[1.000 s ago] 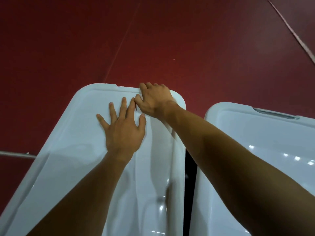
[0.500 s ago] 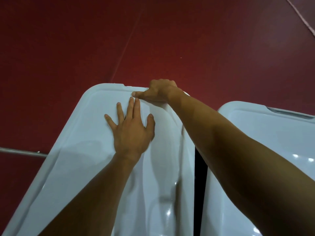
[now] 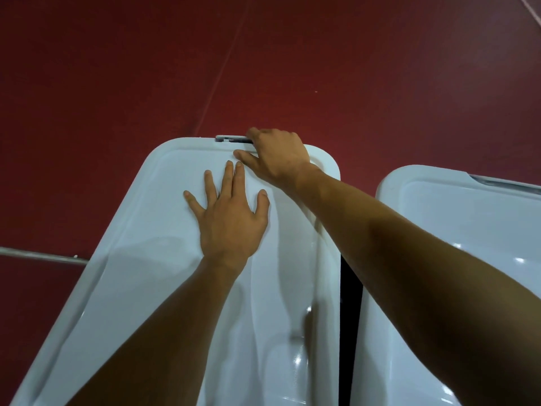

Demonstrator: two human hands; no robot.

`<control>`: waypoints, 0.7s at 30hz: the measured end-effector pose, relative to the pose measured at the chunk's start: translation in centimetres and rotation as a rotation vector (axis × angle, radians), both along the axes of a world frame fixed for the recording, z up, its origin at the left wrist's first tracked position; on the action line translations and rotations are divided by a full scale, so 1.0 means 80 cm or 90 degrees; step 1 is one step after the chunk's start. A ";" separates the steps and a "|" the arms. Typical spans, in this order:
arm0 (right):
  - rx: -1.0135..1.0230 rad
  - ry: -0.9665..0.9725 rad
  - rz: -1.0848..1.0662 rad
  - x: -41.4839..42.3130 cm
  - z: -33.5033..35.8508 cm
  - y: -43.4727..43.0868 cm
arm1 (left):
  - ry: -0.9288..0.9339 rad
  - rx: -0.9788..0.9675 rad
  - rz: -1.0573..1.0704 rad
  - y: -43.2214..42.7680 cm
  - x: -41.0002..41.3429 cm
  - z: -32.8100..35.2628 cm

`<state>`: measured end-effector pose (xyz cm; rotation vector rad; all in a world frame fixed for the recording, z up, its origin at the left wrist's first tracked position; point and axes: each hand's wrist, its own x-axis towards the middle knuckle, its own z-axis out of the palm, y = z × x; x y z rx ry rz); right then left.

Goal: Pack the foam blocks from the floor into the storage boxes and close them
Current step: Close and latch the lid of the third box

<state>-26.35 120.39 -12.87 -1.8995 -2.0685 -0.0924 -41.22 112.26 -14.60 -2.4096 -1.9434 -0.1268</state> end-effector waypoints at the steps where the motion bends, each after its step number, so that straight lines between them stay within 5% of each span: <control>1: 0.009 0.011 0.009 0.000 0.001 -0.001 | 0.000 -0.002 0.000 0.000 0.000 0.000; 7: 0.044 0.023 0.071 0.000 0.000 -0.013 | 0.000 -0.001 0.003 0.000 0.000 0.000; 21: -0.182 -0.119 -0.014 -0.006 0.002 -0.135 | 0.069 -0.054 -0.090 -0.039 -0.024 0.013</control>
